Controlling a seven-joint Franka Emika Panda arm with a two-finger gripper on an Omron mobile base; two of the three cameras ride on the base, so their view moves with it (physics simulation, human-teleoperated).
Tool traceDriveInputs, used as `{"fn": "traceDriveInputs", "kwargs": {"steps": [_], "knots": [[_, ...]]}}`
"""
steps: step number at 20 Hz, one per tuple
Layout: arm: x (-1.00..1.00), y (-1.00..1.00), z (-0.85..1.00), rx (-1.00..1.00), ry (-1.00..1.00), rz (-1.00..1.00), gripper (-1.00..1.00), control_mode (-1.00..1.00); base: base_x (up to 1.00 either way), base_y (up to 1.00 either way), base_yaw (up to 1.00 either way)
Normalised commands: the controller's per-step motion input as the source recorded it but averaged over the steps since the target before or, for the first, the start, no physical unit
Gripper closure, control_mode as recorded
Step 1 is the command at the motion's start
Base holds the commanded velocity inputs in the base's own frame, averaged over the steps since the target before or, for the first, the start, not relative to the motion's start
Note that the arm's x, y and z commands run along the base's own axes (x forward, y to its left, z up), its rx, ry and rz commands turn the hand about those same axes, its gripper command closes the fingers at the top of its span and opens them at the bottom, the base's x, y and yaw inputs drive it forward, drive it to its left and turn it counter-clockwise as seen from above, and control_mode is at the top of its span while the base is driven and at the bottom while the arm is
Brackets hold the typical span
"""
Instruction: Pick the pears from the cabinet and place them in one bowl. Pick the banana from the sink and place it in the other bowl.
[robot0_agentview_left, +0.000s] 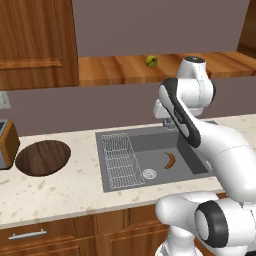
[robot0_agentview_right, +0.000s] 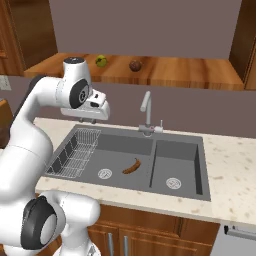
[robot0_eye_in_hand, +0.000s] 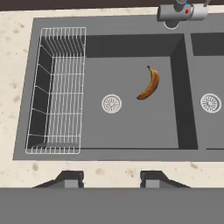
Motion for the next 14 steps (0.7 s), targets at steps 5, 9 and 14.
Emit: {"fn": "traceDriveInputs", "kwargs": {"steps": [5,9,14], "knots": [[0.0,-0.06,-0.05,0.0,-0.01,-0.02,-1.0,-1.0,0.0,0.0,0.0],[-0.09,-0.15,-0.08,0.0,-0.08,-0.06,-1.0,-1.0,0.0,0.0,0.0],[-0.09,-0.18,-0.16,-0.02,-0.11,-0.12,-1.0,-1.0,0.0,0.0,0.0]]}}
